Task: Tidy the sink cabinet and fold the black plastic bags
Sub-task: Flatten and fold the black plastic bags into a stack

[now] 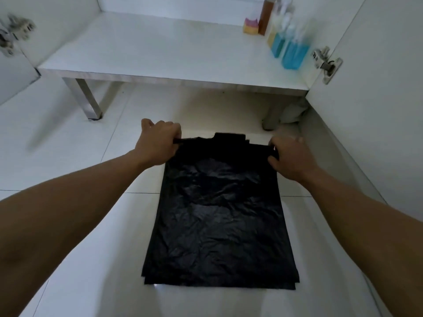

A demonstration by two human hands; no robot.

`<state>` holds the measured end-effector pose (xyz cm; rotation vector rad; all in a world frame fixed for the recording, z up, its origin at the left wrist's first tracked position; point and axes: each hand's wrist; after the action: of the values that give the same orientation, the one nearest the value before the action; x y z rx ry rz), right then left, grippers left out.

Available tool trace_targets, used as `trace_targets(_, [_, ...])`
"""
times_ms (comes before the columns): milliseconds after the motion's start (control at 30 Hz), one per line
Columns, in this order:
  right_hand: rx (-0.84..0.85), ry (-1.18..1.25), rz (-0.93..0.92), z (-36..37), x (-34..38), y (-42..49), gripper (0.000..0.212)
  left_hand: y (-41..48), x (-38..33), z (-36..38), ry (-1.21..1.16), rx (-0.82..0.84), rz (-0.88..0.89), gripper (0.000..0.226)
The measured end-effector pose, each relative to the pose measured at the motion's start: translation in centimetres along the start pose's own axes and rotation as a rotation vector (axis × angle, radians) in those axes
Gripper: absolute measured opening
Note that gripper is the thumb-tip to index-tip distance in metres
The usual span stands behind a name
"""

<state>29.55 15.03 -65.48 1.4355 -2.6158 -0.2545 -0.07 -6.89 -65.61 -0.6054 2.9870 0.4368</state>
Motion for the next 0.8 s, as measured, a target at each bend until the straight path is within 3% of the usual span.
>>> trace_targets(233, [0.149, -0.007, -0.053, 1.8, 1.5, -6.5, 0.021, -6.9, 0.0, 2.4, 0.053, 0.073, 0.138, 0.027])
trace_targets(400, [0.253, 0.003, -0.048, 3.5, 2.3, -8.7, 0.023, -9.1, -0.5, 4.2, 0.013, 0.147, 0.135, 0.035])
trace_targets(567, [0.337, 0.006, -0.074, 5.1, 2.4, -10.1, 0.021, -9.7, -0.6, 5.4, 0.118, 0.212, 0.134, 0.034])
trace_targets(800, [0.411, 0.010, -0.085, 5.4, 1.7, -10.5, 0.051, -9.9, -0.5, 5.4, 0.102, 0.411, 0.160, 0.068])
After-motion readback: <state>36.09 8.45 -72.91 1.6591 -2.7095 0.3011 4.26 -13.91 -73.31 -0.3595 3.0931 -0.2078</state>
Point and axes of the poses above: each hand's wrist, its own y-axis towards the middle knuckle, its own z-axis out of the palm, x = y × z, and after that the axes turned 1 degree about -x, right-handed
